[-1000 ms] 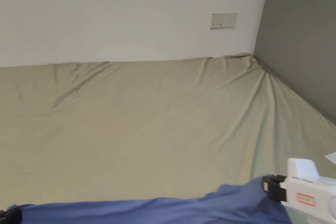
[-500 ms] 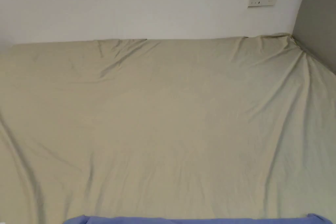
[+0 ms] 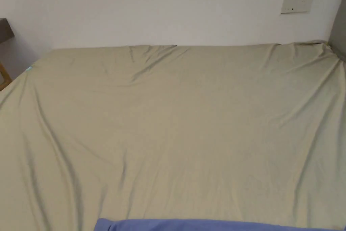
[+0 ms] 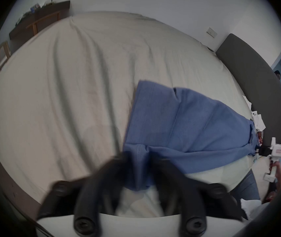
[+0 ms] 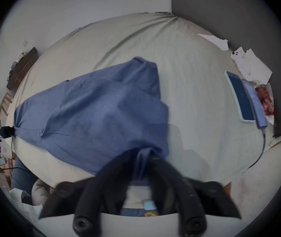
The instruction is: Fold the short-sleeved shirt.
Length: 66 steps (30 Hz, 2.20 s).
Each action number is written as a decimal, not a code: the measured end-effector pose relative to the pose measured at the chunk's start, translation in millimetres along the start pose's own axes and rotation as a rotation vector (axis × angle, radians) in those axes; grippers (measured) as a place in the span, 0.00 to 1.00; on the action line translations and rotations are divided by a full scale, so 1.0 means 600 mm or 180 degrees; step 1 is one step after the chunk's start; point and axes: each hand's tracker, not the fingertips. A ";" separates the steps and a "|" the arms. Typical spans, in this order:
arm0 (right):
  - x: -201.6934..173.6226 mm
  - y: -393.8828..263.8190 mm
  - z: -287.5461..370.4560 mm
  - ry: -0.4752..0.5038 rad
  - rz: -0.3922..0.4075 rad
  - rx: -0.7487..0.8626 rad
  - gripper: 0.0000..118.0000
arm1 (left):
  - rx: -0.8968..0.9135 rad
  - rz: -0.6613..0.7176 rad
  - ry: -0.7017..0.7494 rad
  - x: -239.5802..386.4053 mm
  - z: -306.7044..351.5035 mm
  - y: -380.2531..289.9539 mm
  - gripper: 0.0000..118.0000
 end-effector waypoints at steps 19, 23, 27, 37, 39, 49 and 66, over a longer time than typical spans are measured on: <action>0.040 0.030 0.221 0.0416 -0.1300 0.1703 0.00 | 0.1078 0.0595 -0.0850 -0.015 0.217 0.005 0.00; 0.031 0.019 0.215 0.0826 -0.1563 0.1640 0.00 | 0.0852 0.0763 -0.1198 -0.042 0.156 0.052 0.00; 0.029 0.017 0.221 0.0916 -0.1724 0.1632 0.00 | 0.0514 0.1036 -0.1740 -0.096 0.084 0.115 0.00; -0.020 0.022 0.232 0.0667 -0.1633 0.1525 0.00 | -0.0437 0.0993 -0.2040 -0.140 -0.092 0.161 0.98; -0.028 0.024 0.229 0.0638 -0.1608 0.1481 0.00 | -0.0496 0.0933 -0.2002 -0.134 -0.113 0.160 0.98; -0.045 0.038 0.216 0.0641 -0.1549 0.1387 0.00 | -0.0730 0.0871 -0.2654 -0.104 -0.162 0.153 0.98; -0.060 0.040 0.203 0.0755 -0.1504 0.1311 0.00 | -0.0604 0.0523 -0.2369 -0.110 -0.123 0.157 0.11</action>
